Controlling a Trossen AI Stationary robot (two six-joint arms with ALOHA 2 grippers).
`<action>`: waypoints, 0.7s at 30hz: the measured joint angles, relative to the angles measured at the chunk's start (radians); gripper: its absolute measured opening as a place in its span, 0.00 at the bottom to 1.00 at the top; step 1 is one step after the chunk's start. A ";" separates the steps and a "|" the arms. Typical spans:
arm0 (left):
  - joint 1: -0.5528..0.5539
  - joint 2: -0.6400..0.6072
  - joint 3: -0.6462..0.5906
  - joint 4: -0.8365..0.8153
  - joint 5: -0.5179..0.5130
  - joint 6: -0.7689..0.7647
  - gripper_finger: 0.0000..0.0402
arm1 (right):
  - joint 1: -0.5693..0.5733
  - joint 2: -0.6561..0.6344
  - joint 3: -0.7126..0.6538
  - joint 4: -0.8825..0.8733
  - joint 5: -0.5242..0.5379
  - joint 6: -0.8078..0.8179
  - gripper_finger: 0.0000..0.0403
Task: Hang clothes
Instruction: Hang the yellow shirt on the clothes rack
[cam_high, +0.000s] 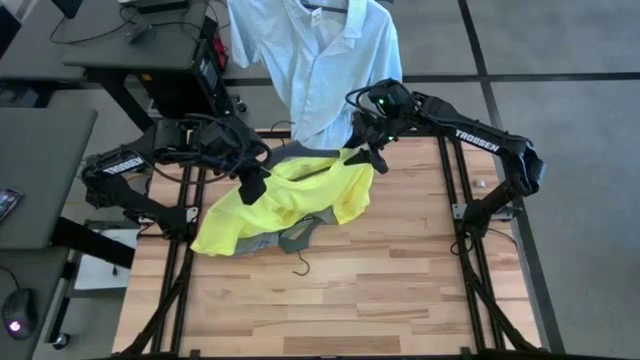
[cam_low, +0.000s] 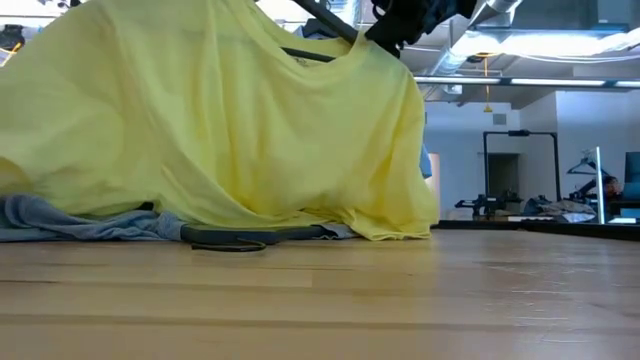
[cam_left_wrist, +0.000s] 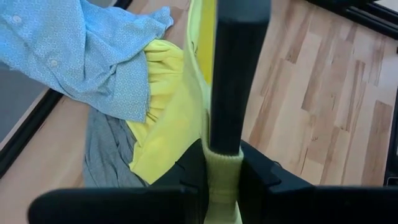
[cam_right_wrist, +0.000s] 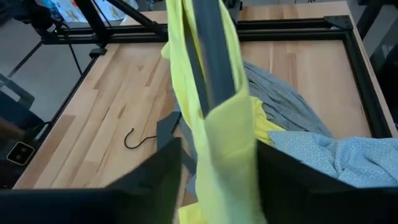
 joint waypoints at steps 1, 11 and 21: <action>0.000 0.000 0.000 0.000 0.000 -0.002 0.09 | -0.003 0.000 0.000 0.000 0.000 -0.002 0.54; 0.003 0.000 0.000 0.022 0.005 0.008 0.09 | 0.004 0.006 -0.001 0.013 -0.005 -0.017 0.34; 0.053 0.002 -0.004 0.039 -0.032 -0.009 0.18 | -0.033 0.006 0.017 0.035 0.003 0.008 0.08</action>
